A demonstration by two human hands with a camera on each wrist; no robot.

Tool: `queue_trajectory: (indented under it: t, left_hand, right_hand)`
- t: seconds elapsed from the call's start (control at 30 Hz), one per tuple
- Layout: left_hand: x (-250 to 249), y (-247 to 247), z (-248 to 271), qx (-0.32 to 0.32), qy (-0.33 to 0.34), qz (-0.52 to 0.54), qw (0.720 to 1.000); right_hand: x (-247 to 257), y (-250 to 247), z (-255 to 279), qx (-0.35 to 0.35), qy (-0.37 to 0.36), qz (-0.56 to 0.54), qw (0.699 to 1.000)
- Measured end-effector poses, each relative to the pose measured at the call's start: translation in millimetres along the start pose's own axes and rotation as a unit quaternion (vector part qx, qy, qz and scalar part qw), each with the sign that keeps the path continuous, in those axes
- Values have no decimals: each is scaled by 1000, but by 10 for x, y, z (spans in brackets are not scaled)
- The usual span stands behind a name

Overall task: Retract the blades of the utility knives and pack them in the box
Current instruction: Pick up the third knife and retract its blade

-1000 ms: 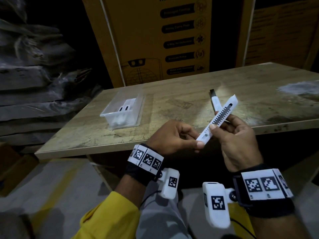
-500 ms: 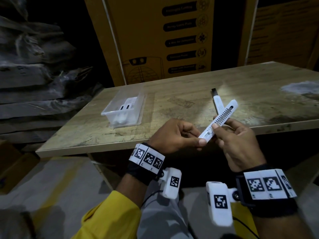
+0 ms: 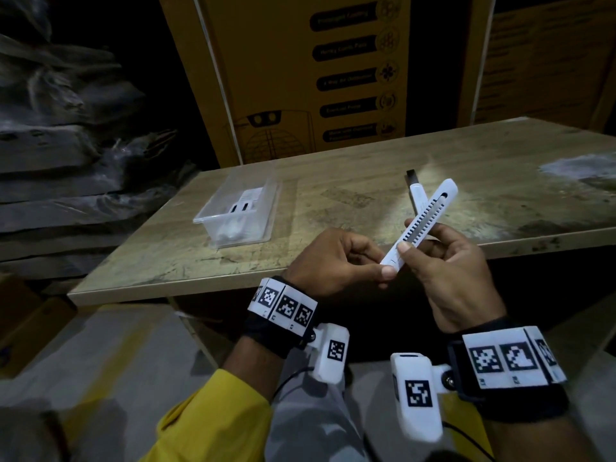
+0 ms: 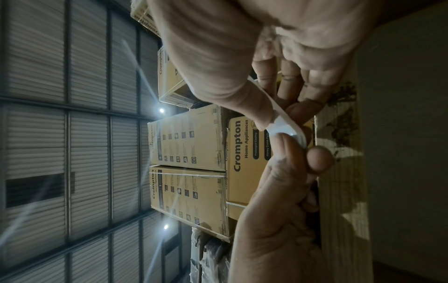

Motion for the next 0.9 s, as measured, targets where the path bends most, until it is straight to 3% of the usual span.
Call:
queue_trajectory:
  t: [0.4, 0.73, 0.83, 0.9]
  left_hand:
    - [3, -5, 17, -2, 12, 7, 1000]
    - [-4, -74, 86, -41, -3, 50, 998]
    - [-70, -310, 299, -87, 5, 6, 996]
    - [-139, -701, 548, -188, 27, -88, 978]
  right_hand:
    - [-8, 11, -13, -5, -27, 47, 999]
    - [95, 32, 52, -20, -50, 38, 998]
    - [146, 140, 89, 9, -51, 12, 999]
    - [142, 266, 103, 34, -47, 1, 998]
Point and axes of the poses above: each hand's wrist, its own z-axis away from the middle knuckle, its own y-axis out of the palm, x = y × z, the point moved 10 cm from there along -z, towards the middle knuckle, and after that the axes turned 3 degrees about y, right-handed, at the moved point
